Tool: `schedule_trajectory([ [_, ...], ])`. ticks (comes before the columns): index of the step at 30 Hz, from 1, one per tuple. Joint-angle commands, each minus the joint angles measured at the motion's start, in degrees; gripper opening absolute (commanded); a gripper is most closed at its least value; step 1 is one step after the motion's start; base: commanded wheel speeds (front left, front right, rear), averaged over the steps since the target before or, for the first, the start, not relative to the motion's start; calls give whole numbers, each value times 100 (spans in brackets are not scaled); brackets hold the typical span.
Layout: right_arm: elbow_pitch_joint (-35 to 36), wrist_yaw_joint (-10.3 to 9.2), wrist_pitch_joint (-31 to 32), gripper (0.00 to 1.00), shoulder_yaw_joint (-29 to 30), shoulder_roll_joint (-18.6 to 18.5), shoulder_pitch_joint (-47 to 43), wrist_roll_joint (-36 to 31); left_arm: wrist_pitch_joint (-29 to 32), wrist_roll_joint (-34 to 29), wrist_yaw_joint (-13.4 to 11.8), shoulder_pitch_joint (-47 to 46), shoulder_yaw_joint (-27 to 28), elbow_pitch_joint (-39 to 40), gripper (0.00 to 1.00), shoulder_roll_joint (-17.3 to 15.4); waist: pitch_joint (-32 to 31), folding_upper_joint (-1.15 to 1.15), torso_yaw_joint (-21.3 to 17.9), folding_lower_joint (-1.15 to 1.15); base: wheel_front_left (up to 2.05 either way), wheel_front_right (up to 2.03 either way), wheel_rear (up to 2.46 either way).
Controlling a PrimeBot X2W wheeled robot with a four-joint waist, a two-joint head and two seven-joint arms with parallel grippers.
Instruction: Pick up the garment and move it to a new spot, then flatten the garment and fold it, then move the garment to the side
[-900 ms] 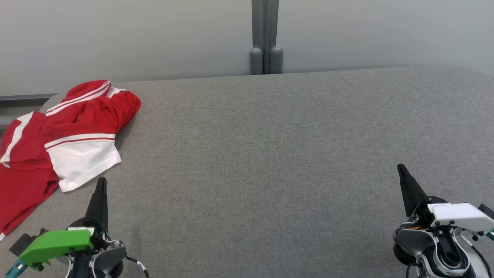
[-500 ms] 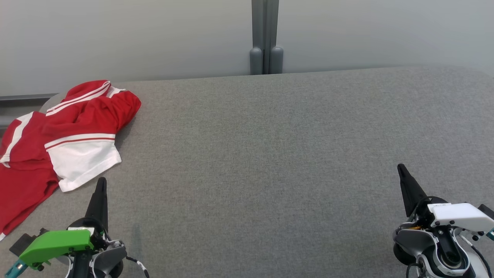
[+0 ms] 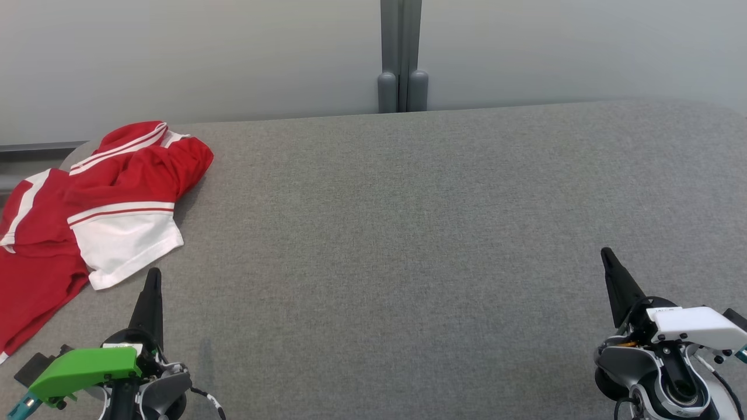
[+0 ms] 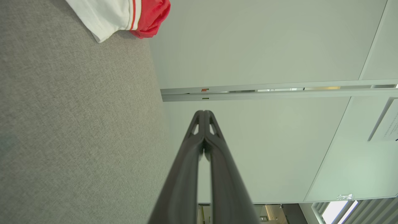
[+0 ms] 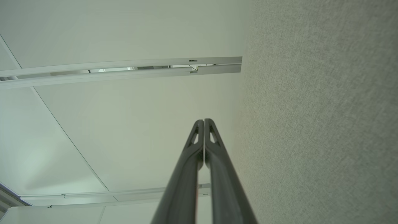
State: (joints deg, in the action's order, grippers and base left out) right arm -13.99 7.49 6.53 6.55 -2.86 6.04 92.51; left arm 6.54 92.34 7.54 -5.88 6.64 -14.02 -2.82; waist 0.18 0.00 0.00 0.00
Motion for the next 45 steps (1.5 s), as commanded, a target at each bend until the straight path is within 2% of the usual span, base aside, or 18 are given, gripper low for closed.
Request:
schedule_trajectory([
  [1,-8,1,6,0,-1,-7,37,-22,12,15,9,-70,-1,6,0,-11,0,0,0,0,0,0,0],
  [29,-8,1,6,0,-1,-7,37,-22,12,15,9,-71,-1,6,0,-11,0,0,0,0,0,0,0],
  [30,0,-1,-2,100,-1,0,0,-1,-1,-1,0,0,-1,0,100,0,0,0,0,0,0,0,0],
  [31,-26,-1,-3,100,-1,5,-11,-1,-6,-2,-1,10,-3,-29,100,4,0,0,0,0,0,0,0],
  [32,-70,-1,-7,0,-6,19,-42,-2,-11,-4,-1,44,-12,-77,0,15,0,0,0,0,0,0,0],
  [33,-121,-1,-5,100,-8,34,-89,-1,-9,-3,-1,89,-14,-131,100,27,0,0,0,0,0,0,0],
  [34,-175,-2,-9,0,-13,48,-144,-3,-14,-4,-1,141,-24,-187,0,38,0,0,0,0,0,0,0],
  [35,-192,-2,-27,100,-25,50,-162,-10,-32,-12,-1,157,-47,-195,100,41,0,0,0,0,0,0,0],
  [42,-162,-2,-236,100,-104,44,-231,-137,-239,-121,-2,207,-274,-108,100,36,-7,0,3,0,0,0,0],
  [45,-170,-2,-345,100,-80,41,-257,-342,-348,-353,-7,220,-376,-38,100,33,-14,0,7,0,0,0,0],
])
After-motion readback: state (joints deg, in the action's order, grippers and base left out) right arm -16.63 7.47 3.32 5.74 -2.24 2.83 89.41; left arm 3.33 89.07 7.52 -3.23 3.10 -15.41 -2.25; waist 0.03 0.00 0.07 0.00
